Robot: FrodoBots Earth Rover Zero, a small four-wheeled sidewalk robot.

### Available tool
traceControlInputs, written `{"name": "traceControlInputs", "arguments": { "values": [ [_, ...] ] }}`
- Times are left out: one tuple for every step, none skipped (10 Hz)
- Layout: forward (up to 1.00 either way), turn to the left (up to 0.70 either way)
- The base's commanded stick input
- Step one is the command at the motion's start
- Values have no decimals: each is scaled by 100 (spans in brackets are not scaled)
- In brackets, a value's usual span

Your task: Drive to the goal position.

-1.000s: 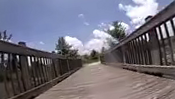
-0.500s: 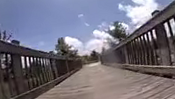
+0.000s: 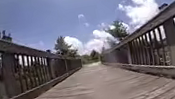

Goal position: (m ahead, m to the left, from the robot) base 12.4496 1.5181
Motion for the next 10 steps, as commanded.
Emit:
{"name": "traceControlInputs", "arguments": {
  "values": [
    [45,0],
    [45,0],
    [45,0],
    [45,0],
    [45,0],
    [45,0],
    [45,0],
    [45,0],
    [45,0],
    [45,0]
  ]
}}
